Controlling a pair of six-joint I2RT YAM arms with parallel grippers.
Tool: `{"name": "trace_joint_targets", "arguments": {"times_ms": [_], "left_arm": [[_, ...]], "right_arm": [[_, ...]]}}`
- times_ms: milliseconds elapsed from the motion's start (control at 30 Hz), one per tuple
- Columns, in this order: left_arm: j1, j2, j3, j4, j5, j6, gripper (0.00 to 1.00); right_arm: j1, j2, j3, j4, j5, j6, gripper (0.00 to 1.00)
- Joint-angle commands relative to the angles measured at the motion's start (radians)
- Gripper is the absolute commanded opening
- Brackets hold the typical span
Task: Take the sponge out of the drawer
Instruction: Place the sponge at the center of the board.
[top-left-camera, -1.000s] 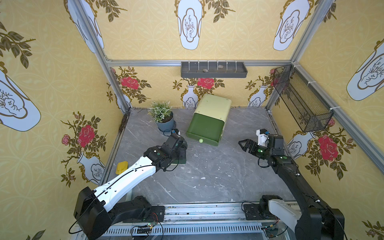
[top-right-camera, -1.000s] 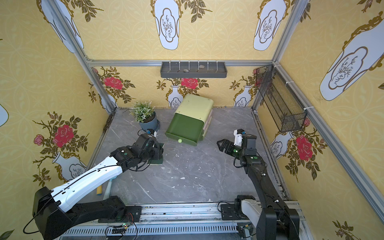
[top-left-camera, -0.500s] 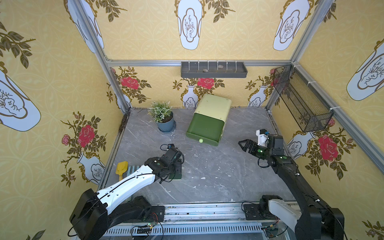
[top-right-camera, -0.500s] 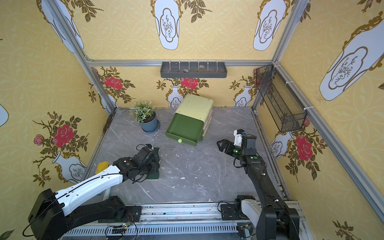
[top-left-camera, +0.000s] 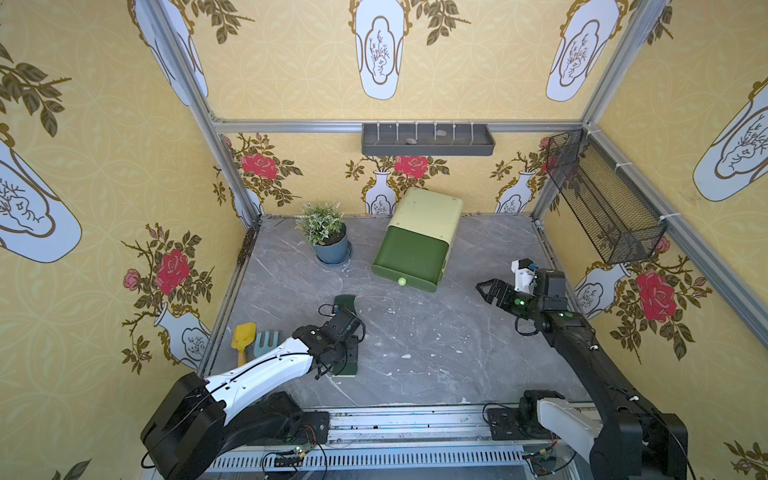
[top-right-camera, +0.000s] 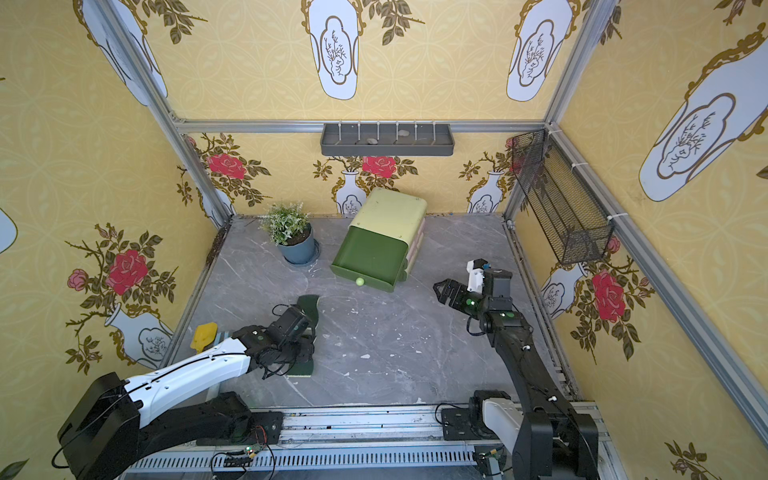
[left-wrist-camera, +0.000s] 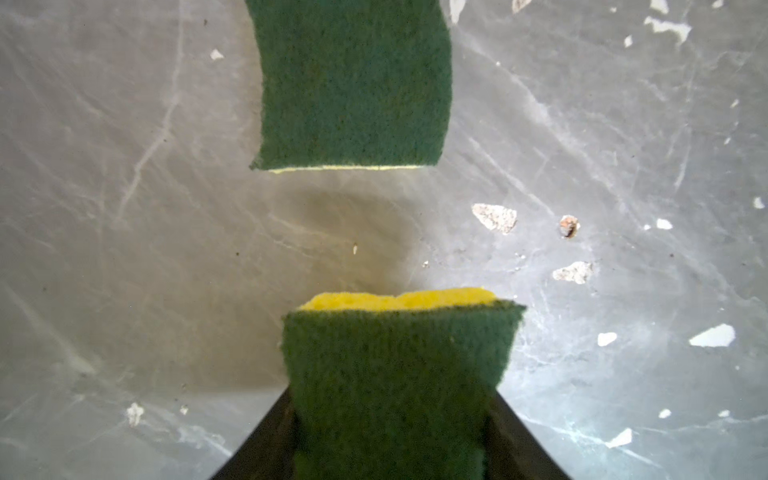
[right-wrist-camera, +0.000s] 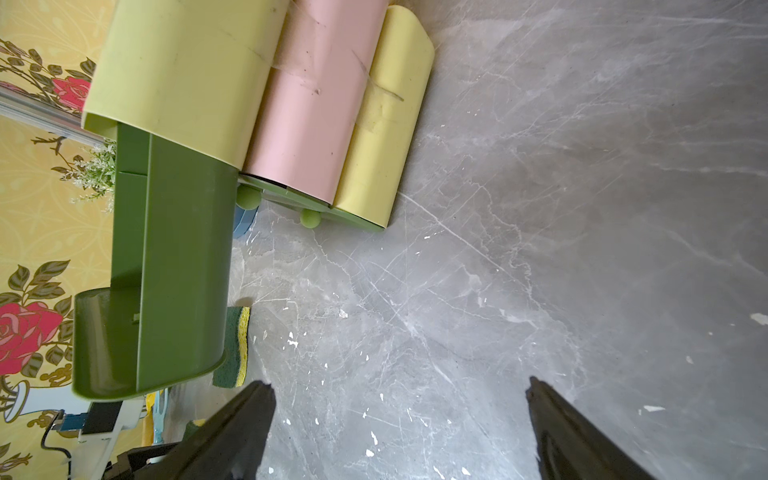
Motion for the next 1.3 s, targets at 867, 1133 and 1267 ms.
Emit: {"name": "trace_joint_targets", "arguments": {"times_ms": [867,1133,1267], "left_arm": [[0.059,0.072,-0.063,0.093,0.018,0.043,0.71],[0.061,0.041,-0.041,0.038,-0.004,0.043,0.83],[0.061,-0.011,-0.025,0.013,0.004,0.037,0.87]], "right_arm": [[0.001,0.002,-0.009,0.014,-0.004,-0.008,0.98],[0.003,0.002,-0.009,0.013,-0.005,-0.008,0.97],[0.003,0.004,-0.009,0.013,-0.005,-0.006,0.97]]}}
